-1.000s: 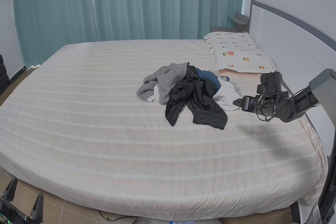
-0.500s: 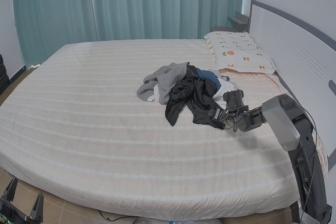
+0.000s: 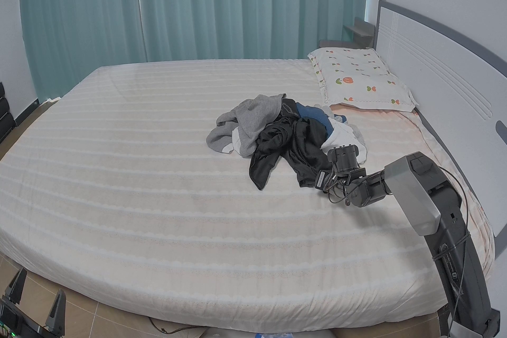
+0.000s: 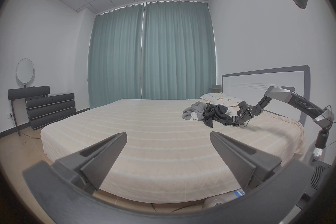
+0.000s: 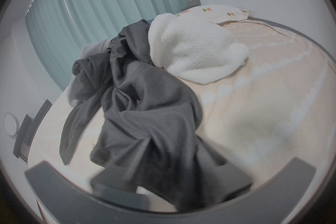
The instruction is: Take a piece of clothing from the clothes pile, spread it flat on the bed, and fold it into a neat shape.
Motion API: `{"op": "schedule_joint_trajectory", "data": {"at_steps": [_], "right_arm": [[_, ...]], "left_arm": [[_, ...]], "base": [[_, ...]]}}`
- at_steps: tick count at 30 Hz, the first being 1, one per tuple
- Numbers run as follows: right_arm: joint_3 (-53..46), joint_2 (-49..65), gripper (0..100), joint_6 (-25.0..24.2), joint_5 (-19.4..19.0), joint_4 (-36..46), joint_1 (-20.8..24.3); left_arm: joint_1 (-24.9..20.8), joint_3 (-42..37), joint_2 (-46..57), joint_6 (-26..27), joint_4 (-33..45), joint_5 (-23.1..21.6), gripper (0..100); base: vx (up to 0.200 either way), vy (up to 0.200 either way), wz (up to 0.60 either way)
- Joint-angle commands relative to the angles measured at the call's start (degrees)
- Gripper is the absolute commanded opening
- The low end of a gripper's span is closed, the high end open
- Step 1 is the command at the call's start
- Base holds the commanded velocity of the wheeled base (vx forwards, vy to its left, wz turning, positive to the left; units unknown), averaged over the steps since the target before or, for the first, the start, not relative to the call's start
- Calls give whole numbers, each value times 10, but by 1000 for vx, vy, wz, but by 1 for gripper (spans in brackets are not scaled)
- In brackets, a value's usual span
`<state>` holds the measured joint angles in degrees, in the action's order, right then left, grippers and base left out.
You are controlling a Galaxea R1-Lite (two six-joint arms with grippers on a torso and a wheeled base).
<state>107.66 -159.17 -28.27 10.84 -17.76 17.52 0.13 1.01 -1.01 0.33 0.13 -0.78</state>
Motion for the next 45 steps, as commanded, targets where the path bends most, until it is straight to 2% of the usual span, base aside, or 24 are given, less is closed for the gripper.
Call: {"op": "schedule_joint_trajectory", "data": {"at_steps": [1,7,13,16,17,18,23,24,26,27,32,35,36,39,45], "right_arm": [[-11,28,0,2,1,-1,0],[-79,91,0,3,1,-3,1],[-206,189,0,-5,-15,-44,11],[-325,261,0,-6,-49,-112,16],[-325,261,0,-6,-49,-112,16],[-401,307,0,-15,-72,-157,22],[-539,398,0,-53,-126,-239,32],[-590,435,0,-64,-146,-266,33],[-619,458,0,-71,-156,-283,33],[-670,503,0,-93,-171,-311,38],[-808,637,0,-169,-205,-402,67],[-854,687,0,-177,-224,-439,71],[-888,725,0,-178,-245,-460,73],[-906,777,0,-176,-274,-463,73],[-870,798,0,-166,-281,-461,102]], "left_arm": [[0,-8,10,0,0,0,100],[0,-8,10,0,0,0,100],[0,-8,10,0,0,0,100],[0,-8,10,0,0,0,100],[0,-8,10,0,0,0,100],[0,-8,10,0,0,0,100],[0,-8,10,0,0,0,100],[0,-8,10,0,0,0,100],[0,-8,10,0,0,0,100],[0,-8,10,0,0,0,100],[0,-8,10,0,0,0,100],[0,-8,10,0,0,0,100],[0,-8,10,0,0,0,100],[0,-8,10,-1,0,0,100],[0,-8,10,0,0,0,100]], "base": [[0,0,0],[0,0,0],[0,0,0],[0,0,0],[0,0,0],[0,0,0],[0,0,0],[0,0,0],[0,0,0],[0,0,0],[0,0,0],[0,0,0],[0,0,0],[0,0,0],[0,0,0]]}}
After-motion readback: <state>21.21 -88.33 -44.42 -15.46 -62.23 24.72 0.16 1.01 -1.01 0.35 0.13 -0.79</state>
